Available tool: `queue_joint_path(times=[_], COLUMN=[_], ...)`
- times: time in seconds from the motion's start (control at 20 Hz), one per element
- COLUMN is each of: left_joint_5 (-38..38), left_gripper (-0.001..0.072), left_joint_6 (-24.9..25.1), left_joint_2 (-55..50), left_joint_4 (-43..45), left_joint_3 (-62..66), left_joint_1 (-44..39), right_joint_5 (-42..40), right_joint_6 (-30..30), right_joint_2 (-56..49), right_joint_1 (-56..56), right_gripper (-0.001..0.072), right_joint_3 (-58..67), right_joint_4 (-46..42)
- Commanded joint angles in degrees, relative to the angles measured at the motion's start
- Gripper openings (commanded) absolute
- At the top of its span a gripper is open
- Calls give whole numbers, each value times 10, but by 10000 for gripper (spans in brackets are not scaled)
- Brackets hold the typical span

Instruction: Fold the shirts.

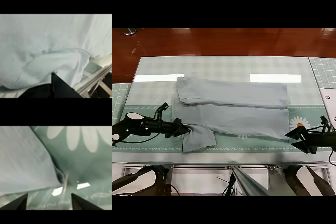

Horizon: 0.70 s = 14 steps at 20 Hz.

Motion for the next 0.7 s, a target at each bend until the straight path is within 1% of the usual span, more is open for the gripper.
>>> queue_joint_path(times=[0.0, 0.1, 0.15, 0.2, 0.25, 0.3, 0.4, 0.5, 0.6, 0.65], left_joint_5=[-6, -5, -4, -5, -8, -15, -43, -64, -54, -41], left_gripper=[20, 20, 20, 20, 20, 20, 20, 20, 20, 20], left_joint_6=[18, 18, 18, 18, 18, 18, 19, 34, 32, 21], left_joint_2=[0, 0, 0, 0, 1, 1, 1, 2, -2, -9], left_joint_4=[-20, -20, -20, -20, -20, -19, -27, -58, -90, -101], left_joint_3=[0, 0, 0, 0, 3, 10, 41, 84, 132, 163], left_joint_1=[0, 0, 0, 0, 0, 1, 14, 36, 47, 45], right_joint_5=[-78, -111, -121, -119, -108, -92, -59, -37, -38, -37], right_joint_6=[-36, -43, -42, -43, -54, -78, -81, -76, -68, -69], right_joint_2=[-40, -67, -80, -94, -102, -103, -102, -103, -115, -132], right_joint_1=[37, 70, 86, 100, 106, 108, 108, 108, 109, 114], right_gripper=[618, 618, 611, 458, 154, 28, 27, 27, 27, 27], right_joint_3=[-5, -5, -2, 5, 14, 28, 76, 133, 186, 215], right_joint_4=[91, 141, 145, 143, 142, 143, 129, 123, 123, 129])
